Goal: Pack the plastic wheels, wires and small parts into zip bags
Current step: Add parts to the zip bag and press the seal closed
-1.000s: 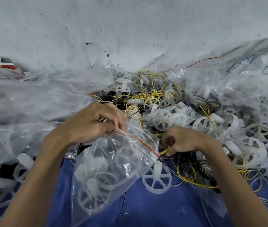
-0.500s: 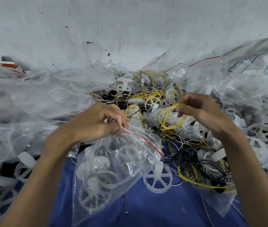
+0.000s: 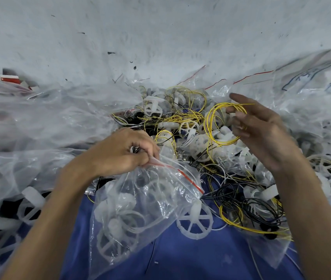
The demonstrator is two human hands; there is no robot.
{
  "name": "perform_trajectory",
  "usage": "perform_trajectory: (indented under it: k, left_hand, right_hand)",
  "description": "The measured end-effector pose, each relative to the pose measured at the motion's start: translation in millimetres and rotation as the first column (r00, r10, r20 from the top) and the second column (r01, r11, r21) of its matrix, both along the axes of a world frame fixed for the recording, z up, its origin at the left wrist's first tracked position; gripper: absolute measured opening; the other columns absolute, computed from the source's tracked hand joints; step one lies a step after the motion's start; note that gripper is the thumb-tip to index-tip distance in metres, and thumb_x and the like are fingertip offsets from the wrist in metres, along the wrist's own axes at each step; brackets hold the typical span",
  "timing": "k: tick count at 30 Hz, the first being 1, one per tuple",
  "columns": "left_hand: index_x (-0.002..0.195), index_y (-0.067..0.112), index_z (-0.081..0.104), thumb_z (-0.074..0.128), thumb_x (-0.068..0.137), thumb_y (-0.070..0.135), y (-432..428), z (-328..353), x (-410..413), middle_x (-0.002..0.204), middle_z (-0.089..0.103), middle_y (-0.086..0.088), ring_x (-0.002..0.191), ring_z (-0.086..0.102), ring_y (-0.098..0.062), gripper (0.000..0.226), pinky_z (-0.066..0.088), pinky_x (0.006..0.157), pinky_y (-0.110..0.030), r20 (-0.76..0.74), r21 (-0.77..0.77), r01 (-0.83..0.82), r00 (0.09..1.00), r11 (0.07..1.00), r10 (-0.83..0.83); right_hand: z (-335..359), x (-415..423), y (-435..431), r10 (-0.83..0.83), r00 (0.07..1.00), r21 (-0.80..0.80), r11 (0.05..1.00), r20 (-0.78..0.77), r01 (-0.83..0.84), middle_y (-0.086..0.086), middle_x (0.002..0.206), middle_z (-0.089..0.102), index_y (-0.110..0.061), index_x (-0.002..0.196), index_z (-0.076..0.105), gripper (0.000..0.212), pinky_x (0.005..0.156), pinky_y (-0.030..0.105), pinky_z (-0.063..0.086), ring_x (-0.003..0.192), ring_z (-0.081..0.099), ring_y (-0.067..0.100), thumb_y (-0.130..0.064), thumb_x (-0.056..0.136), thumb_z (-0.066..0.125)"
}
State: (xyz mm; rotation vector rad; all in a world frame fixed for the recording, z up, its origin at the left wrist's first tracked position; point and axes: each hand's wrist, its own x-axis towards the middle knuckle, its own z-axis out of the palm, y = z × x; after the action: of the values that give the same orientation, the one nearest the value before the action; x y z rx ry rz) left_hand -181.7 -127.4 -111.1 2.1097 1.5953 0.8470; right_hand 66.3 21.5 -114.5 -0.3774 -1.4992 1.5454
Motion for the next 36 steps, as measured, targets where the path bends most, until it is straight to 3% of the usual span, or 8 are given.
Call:
perform_trajectory:
  k: [5, 10, 14, 17, 21, 24, 32, 36]
  left_hand:
    - [0.051, 0.042, 0.058, 0.052, 0.072, 0.013, -1, 2, 5, 0.081, 0.067, 0.014, 0.095, 0.062, -0.017, 0.036, 0.046, 0.086, -0.043, -0.011, -0.007, -0.011, 1.0, 1.0, 0.011]
    - [0.062, 0.029, 0.06, 0.052, 0.077, 0.007, 0, 0, 9, 0.084, 0.068, 0.004, 0.093, 0.062, -0.018, 0.028, 0.047, 0.083, -0.044, -0.017, -0.031, -0.008, 1.0, 0.999, 0.008]
    - [0.064, 0.026, 0.058, 0.047, 0.073, 0.025, 1, 1, 14, 0.081, 0.067, -0.004, 0.091, 0.062, -0.023, 0.015, 0.044, 0.081, -0.042, -0.007, -0.028, 0.005, 1.0, 1.0, -0.005]
    - [0.072, 0.018, 0.064, 0.042, 0.077, 0.043, 3, 0, 17, 0.081, 0.066, -0.001, 0.087, 0.061, -0.015, 0.033, 0.042, 0.079, -0.03, -0.008, -0.005, 0.005, 1.0, 1.0, -0.005]
    - [0.081, 0.026, 0.061, 0.046, 0.092, 0.037, 4, -4, 23, 0.081, 0.066, 0.015, 0.083, 0.059, 0.002, 0.022, 0.037, 0.07, -0.01, -0.034, -0.014, -0.08, 0.996, 0.997, 0.079]
    - [0.091, 0.026, 0.059, 0.047, 0.095, 0.036, 3, -4, 27, 0.084, 0.067, 0.013, 0.082, 0.061, 0.002, 0.016, 0.04, 0.072, -0.011, -0.039, -0.05, -0.105, 0.994, 0.993, 0.103]
    - [0.132, 0.039, 0.042, 0.031, 0.075, 0.077, 0, -2, 34, 0.088, 0.066, 0.026, 0.096, 0.063, 0.0, 0.069, 0.045, 0.09, -0.03, 0.052, -0.073, -0.058, 0.997, 0.996, 0.062]
    - [0.106, 0.051, 0.056, 0.031, 0.082, 0.07, 3, -4, 37, 0.082, 0.068, 0.017, 0.087, 0.065, -0.003, 0.039, 0.049, 0.087, -0.027, 0.049, -0.019, -0.039, 0.998, 0.999, 0.04]
  right_hand:
    - [3, -4, -2, -0.152, 0.988, 0.028, 0.988, -0.026, 0.153, -0.009, 0.085, 0.067, -0.016, 0.109, 0.063, 0.022, 0.049, 0.009, 0.032, 0.055, 0.041, 0.003, -0.011, 0.091, 0.052]
    - [6, -7, -9, -0.118, 0.993, -0.035, 0.992, 0.01, 0.119, -0.009, 0.095, 0.069, -0.022, 0.113, 0.061, 0.031, 0.037, 0.007, 0.027, 0.063, 0.059, 0.001, -0.003, 0.093, 0.045]
    - [8, -14, -14, 0.031, 0.981, -0.23, 0.97, -0.191, -0.075, -0.003, 0.105, 0.069, -0.017, 0.113, 0.058, 0.032, 0.031, 0.006, 0.029, 0.076, 0.066, 0.006, -0.003, 0.091, 0.039]
    - [8, -23, -20, 0.095, 0.954, -0.271, 0.947, -0.283, -0.175, -0.001, 0.098, 0.069, -0.013, 0.111, 0.056, 0.03, 0.038, 0.005, 0.035, 0.075, 0.065, 0.005, -0.01, 0.084, 0.043]
    - [12, -28, -29, 0.144, 0.876, -0.31, 0.898, -0.461, -0.311, 0.001, 0.087, 0.065, -0.011, 0.104, 0.058, 0.026, 0.045, 0.009, 0.039, 0.067, 0.06, 0.008, -0.011, 0.088, 0.037]
    - [16, -26, -34, 0.181, 0.782, -0.272, 0.871, -0.596, -0.409, 0.002, 0.091, 0.063, -0.011, 0.098, 0.062, 0.029, 0.052, 0.016, 0.041, 0.068, 0.057, 0.012, -0.013, 0.092, 0.033]
    - [9, -42, -50, 0.311, 0.855, -0.13, 0.91, -0.415, -0.394, -0.001, 0.094, 0.065, -0.018, 0.101, 0.062, 0.027, 0.065, 0.023, 0.044, 0.081, 0.059, 0.013, -0.017, 0.088, 0.038]
    - [1, -52, -59, 0.375, 0.895, -0.047, 0.917, -0.24, -0.396, 0.001, 0.099, 0.066, -0.015, 0.109, 0.055, 0.025, 0.072, 0.025, 0.047, 0.088, 0.059, 0.013, -0.017, 0.086, 0.045]
